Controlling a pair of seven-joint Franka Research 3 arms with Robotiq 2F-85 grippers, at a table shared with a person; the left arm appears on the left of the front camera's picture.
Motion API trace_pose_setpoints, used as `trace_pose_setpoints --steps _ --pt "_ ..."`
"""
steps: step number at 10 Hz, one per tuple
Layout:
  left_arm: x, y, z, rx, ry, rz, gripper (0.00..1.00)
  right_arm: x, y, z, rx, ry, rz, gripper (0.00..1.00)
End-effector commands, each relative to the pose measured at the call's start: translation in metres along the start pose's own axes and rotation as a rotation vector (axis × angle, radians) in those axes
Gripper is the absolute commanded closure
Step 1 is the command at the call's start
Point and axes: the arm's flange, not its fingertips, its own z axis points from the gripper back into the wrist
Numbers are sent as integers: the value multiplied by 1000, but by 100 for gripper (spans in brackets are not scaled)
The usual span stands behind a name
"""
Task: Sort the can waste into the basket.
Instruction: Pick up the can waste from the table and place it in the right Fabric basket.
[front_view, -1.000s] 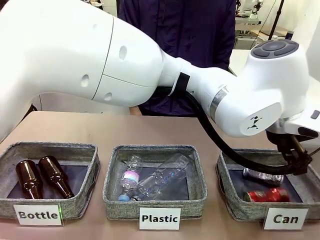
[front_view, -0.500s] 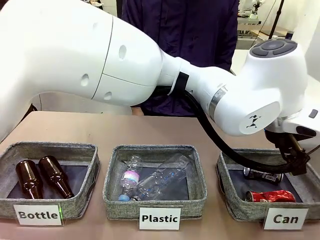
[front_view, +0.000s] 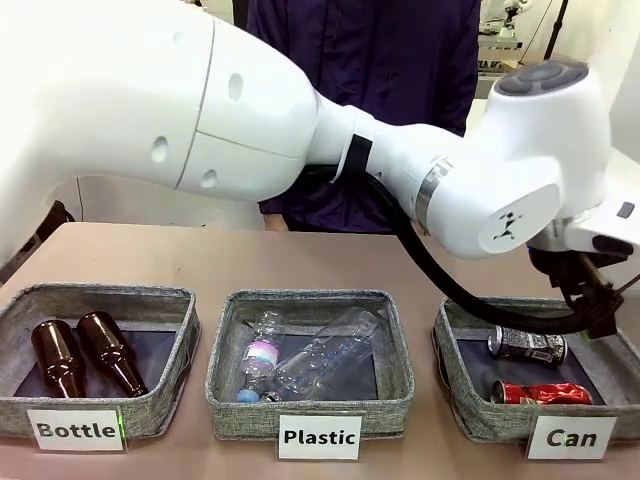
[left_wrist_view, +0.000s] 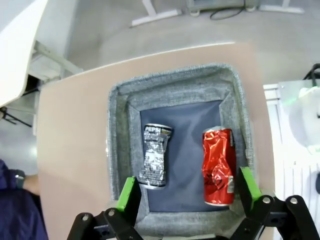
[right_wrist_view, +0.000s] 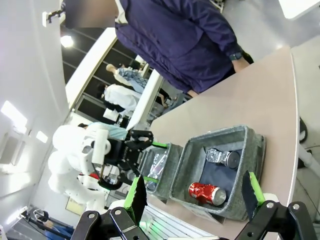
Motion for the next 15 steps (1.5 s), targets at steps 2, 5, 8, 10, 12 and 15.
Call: trace_pose_setpoints --steps 2,5,8,10,12,15 --pt "-21 17 95 -26 -60 74 0 12 8 -43 37 89 28 0" --pt "-106 49 211 34 -100 247 0 32 21 -132 -16 221 57 0" --pt "-211 78 304 52 -201 406 0 27 60 -222 56 359 100 0" --pt "-311 86 349 7 -290 572 0 11 86 -290 125 462 91 0" --pt "-402 74 373 -59 -408 708 0 -3 101 -336 197 512 27 0" --pt "-524 36 377 -77 -607 992 0 -16 121 -372 287 571 -240 0"
